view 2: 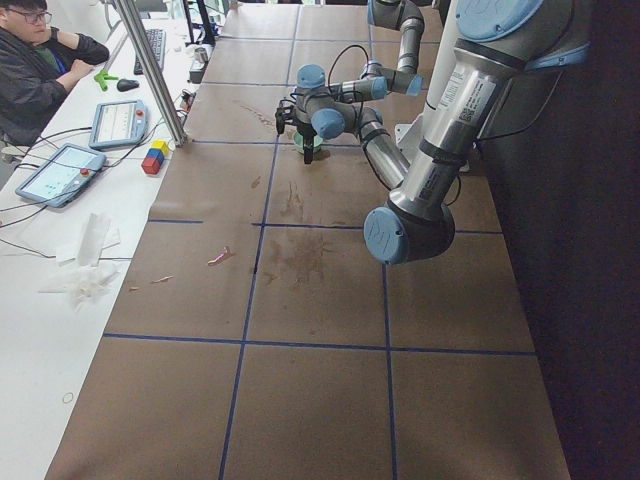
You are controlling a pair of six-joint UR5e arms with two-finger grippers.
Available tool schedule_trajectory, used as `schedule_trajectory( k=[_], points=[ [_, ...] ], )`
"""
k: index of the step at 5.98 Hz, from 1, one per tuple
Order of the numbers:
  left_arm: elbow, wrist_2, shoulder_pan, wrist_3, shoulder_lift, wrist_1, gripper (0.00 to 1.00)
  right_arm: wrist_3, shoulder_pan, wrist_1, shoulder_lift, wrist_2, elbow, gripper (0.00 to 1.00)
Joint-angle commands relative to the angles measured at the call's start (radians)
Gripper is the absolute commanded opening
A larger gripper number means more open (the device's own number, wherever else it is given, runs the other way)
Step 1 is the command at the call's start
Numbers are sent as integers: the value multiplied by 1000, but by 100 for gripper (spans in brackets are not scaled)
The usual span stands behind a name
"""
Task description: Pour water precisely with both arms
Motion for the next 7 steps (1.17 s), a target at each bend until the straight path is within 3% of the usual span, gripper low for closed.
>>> schedule_trajectory(
  k=[1,3,5,6,7],
  points=[
    [0,0,0,-1,0,0,100,43,8,115,5,12,8,0],
    [0,0,0,-1,0,0,100,192,25,221,4,88,10,0],
    [1,0,0,0,0,0,100,569,65,286,-9,258,23,0],
    [1,0,0,0,0,0,100,700,89,308,-25,324,70,0],
    [1,0,2,0,0,0,100,841,129,312,-76,454,136,0]
  ],
)
